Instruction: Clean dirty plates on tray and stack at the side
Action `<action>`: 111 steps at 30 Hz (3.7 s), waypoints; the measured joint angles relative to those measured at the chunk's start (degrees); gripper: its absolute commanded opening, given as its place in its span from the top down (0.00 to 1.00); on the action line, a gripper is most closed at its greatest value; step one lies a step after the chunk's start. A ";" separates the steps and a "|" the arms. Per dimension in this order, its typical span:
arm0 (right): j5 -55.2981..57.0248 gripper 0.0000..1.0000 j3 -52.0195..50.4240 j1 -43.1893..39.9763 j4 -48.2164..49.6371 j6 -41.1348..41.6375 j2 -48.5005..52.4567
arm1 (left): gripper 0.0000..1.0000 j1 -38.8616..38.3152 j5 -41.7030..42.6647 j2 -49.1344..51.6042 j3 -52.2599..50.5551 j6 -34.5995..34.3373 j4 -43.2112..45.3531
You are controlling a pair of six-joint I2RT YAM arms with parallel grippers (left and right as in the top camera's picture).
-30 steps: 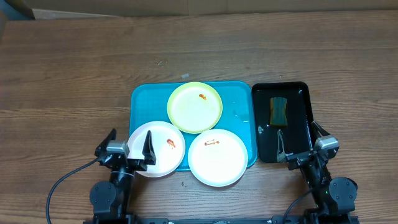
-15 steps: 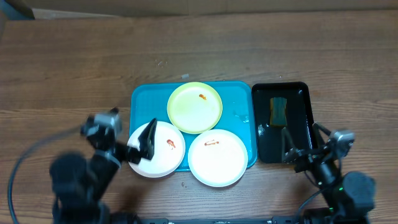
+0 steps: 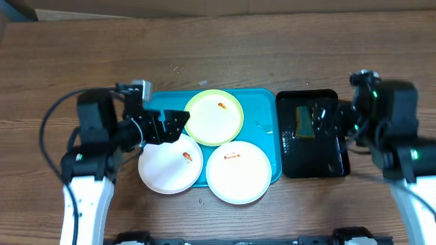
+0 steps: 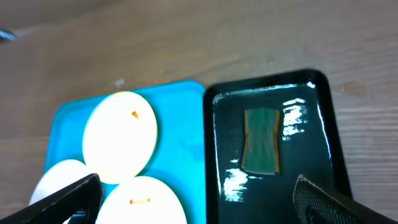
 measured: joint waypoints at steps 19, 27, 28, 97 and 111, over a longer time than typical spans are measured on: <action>0.66 0.30 1.40 0.09 4.09 0.00 27.04 | 0.53 -13.81 -31.10 23.45 0.00 -11.56 9.97; 0.11 0.43 1.40 6.56 14.95 -3.30 29.70 | 0.51 -13.90 -33.18 27.12 0.00 -11.91 13.86; -0.02 0.44 1.40 7.58 15.87 -3.80 29.73 | 0.49 -13.90 -32.94 27.12 0.00 -11.91 14.21; 8.44 0.84 2.14 21.81 25.94 21.40 45.83 | 0.51 -14.49 -30.16 28.26 0.00 -11.93 16.37; 8.63 0.60 7.30 20.72 17.25 16.79 45.83 | 0.56 -14.49 -30.16 31.17 0.00 -11.93 22.01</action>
